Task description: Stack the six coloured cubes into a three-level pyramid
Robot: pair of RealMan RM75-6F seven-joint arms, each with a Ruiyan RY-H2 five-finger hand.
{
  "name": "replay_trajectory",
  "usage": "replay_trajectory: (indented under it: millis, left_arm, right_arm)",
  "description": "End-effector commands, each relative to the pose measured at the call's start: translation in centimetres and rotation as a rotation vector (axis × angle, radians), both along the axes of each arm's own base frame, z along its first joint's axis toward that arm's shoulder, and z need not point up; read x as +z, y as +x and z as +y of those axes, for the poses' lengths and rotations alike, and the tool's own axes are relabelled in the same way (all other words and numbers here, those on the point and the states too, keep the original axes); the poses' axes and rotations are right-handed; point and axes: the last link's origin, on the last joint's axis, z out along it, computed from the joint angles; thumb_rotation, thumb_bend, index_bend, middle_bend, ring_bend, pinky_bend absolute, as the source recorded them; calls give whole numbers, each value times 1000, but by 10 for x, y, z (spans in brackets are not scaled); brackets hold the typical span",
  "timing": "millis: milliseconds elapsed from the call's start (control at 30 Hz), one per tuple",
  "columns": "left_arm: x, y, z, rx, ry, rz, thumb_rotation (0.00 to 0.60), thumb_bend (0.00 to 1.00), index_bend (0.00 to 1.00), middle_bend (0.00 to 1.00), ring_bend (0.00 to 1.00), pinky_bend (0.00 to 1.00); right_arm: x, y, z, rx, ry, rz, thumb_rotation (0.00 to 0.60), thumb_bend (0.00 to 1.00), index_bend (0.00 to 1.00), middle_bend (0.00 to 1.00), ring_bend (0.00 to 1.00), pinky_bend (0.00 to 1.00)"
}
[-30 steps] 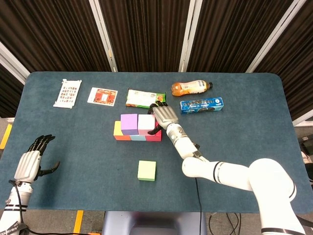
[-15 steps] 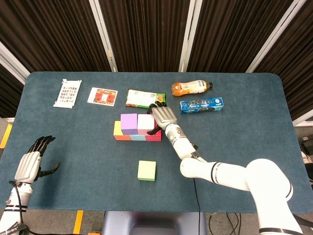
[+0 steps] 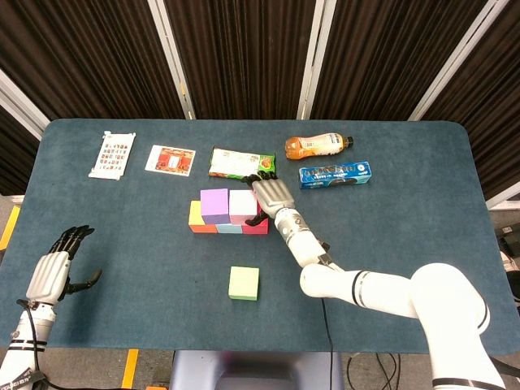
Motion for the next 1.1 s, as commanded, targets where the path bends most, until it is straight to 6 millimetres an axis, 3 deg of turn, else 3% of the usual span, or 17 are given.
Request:
replay_trajectory:
  millis: [33, 267, 467, 533, 600, 633, 733, 833, 1100]
  left_arm:
    - [1, 3, 3, -17, -8, 5, 600, 307, 144, 75, 26, 139]
    - [6, 21, 32, -109, -84, -16, 600, 308, 171, 83, 29, 139]
    - [10, 46, 78, -171, -185, -125, 599, 313, 236, 152, 100, 139]
    - [7, 52, 94, -171, -237, -135, 539, 313, 253, 153, 100, 138]
    - [3, 62, 111, -167, -277, -162, 329, 315, 266, 152, 100, 134]
    - [0, 66, 117, -162, -296, -183, 252, 317, 271, 151, 98, 132]
    - [-6, 78, 135, -148, -348, -239, 89, 321, 282, 143, 84, 117]
    - [-13, 86, 151, -137, -378, -251, 20, 321, 286, 135, 69, 91]
    - [-33, 105, 179, -127, -422, -234, 0, 318, 289, 114, 24, 44]
  right_arm:
    - [4, -1, 2, 0, -1, -5, 600, 272, 176, 220, 70, 123]
    - [35, -9, 13, -11, -9, -40, 600, 272, 84, 203, 52, 119]
    - [81, -28, 25, -37, -77, -79, 600, 272, 67, 194, 49, 119]
    - [95, -36, 30, -47, -104, -88, 600, 273, 67, 192, 47, 120]
    - [109, -43, 37, -56, -126, -99, 600, 273, 67, 189, 44, 119]
    - [115, -47, 39, -60, -136, -104, 600, 272, 67, 187, 43, 119]
    - [134, -59, 48, -72, -176, -110, 600, 272, 67, 186, 43, 119]
    - [148, -72, 58, -82, -213, -101, 600, 273, 67, 187, 42, 118]
    - [172, -98, 76, -113, -276, -116, 600, 276, 66, 182, 35, 118]
